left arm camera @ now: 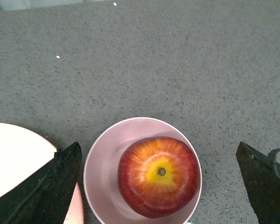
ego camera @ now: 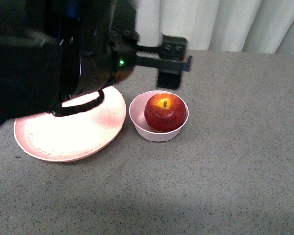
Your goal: Move apple from plate to bowl
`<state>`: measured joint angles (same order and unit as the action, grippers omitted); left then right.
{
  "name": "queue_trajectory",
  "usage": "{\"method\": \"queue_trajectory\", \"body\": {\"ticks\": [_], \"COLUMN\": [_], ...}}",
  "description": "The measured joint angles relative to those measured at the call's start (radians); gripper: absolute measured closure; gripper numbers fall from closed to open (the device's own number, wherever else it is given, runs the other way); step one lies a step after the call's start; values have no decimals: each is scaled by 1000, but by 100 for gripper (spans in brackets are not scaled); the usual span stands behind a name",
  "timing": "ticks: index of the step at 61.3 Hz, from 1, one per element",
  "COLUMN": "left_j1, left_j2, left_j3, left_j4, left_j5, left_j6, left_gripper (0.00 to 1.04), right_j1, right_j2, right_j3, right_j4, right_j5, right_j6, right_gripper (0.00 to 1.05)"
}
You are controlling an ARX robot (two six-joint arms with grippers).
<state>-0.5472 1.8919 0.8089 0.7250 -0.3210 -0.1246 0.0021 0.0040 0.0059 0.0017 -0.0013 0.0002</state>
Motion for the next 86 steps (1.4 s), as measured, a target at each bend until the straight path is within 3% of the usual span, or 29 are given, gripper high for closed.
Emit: {"method": "queue_trajectory", "body": {"ticks": [4, 10, 23, 31, 68, 71, 86], "left_j1": [21, 87, 198, 262, 451, 511, 545], "left_j2": [-6, -86, -299, -448, -1035, -1103, -1315], "left_j3": [-107, -277, -490, -571, -777, -788, -790], "left_j4": [258, 504, 542, 443, 87, 29, -158], "left_j5": [-119, -121, -16, 43, 226, 307, 318], "left_j6": [51, 88, 107, 109, 117, 117, 117], "left_gripper": [25, 43, 79, 101, 101, 101, 101], "right_j1": [0, 0, 0, 0, 0, 0, 0], "right_j2": [0, 0, 0, 0, 0, 0, 0], "right_j3": [0, 0, 0, 0, 0, 0, 0], "right_j4": [0, 0, 0, 0, 0, 0, 0], "right_j5": [-1, 0, -1, 0, 0, 0, 0], "right_j6": [0, 0, 0, 0, 0, 0, 0], "right_gripper": [9, 9, 9, 9, 9, 9, 9]}}
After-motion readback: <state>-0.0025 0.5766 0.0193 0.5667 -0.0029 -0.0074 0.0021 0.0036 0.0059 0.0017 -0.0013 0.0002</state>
